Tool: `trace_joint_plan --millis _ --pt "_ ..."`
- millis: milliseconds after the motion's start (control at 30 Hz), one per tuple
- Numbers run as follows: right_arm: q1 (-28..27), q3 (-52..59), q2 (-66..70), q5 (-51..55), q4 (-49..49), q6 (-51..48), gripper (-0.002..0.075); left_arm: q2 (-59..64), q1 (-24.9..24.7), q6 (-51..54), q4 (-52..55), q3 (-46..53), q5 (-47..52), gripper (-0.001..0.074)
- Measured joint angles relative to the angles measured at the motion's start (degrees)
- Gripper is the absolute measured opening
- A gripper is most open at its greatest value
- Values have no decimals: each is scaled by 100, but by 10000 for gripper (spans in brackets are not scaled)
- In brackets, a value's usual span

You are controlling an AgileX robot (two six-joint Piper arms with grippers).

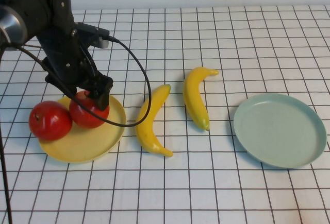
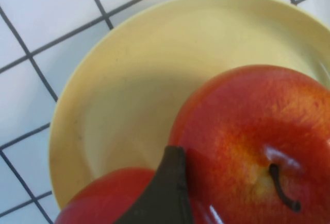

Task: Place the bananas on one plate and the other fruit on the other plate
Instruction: Put one type of fruit in the left plate

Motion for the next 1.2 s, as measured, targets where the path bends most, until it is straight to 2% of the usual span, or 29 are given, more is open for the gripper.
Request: trace_joint_plan --millis 133,267,433,1200 --pt "0 0 0 0 0 0 -17 0 0 -27 -147 0 0 668" --pt "0 0 0 0 0 0 -17 0 41 432 -725 0 0 668" --pt "0 0 0 0 0 0 -17 0 288 686 -1106 0 0 668" --pt "0 0 0 0 0 0 -17 -76 415 407 -1052 0 0 668"
